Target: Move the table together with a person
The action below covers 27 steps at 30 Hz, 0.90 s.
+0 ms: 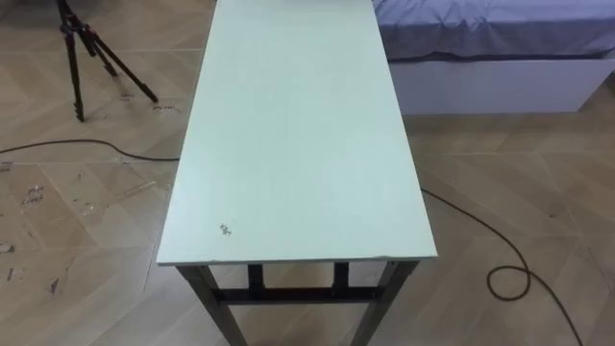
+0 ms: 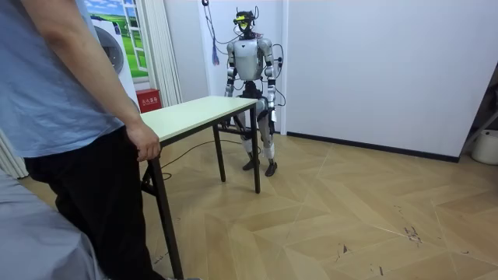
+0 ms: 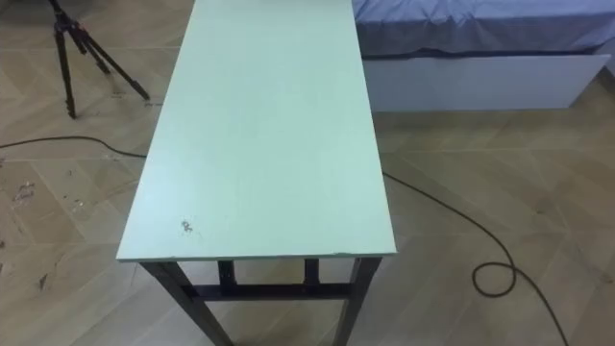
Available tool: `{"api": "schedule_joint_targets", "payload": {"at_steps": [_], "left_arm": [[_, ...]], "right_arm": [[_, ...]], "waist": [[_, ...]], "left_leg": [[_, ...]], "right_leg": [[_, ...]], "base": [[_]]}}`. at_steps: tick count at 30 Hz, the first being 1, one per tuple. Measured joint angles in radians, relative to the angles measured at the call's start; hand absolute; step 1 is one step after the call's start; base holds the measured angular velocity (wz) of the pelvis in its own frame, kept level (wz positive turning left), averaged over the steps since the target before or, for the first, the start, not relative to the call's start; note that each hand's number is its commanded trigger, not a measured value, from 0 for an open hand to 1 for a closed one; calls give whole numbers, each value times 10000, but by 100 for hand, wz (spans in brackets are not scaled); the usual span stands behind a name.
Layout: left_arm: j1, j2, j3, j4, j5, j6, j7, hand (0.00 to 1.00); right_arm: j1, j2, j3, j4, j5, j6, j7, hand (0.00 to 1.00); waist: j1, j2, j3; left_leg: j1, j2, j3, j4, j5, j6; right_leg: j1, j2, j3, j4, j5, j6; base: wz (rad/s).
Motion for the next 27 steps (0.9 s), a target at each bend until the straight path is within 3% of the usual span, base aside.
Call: {"api": "schedule_joint_targets", "payload": {"at_steps": [4, 12, 18, 23, 27], "left_arm": [[2, -1, 127, 14, 278, -8, 3, 0], [13, 3, 311, 25, 512, -12, 24, 0], [-2, -2, 298, 200, -1582, 198, -654, 0], [-37, 4, 374, 86, -4018, 479, -1770, 0], [-19, 4, 338, -514, -6106, 729, -2256, 0]], "right_arm": [[7, 2, -166, 0, -99, -6, 6, 0], [-17, 17, -186, 264, -45, -8, 328, 0], [-1, -27, -636, 489, 516, 151, 982, 0], [-6, -67, -1368, -275, 1481, 323, 1792, 0], [-4, -66, -1451, -1018, 2499, 519, 2169, 0]], "waist": [[5, -8, 63], [0, 44, 63], [-5, 107, 24], [-56, 181, -1], [-61, 194, -3]], "left_leg": [[-8, 3, 22, -5, -2, -1], [-1, -20, -34, 12, -3, 0], [-12, -14, -25, 11, -3, 0], [-17, -4, 28, 11, -3, 0], [-16, 4, 28, 11, -3, 0]], "right_leg": [[18, 0, -25, -4, 0, 0], [0, -3, -7, -66, -1, 3], [12, -3, 11, -59, 0, 2], [7, -6, 14, -46, 0, 2], [3, -9, -1, 10, 0, 1]], "base": [[1], [2], [-2], [0], [0]]}}
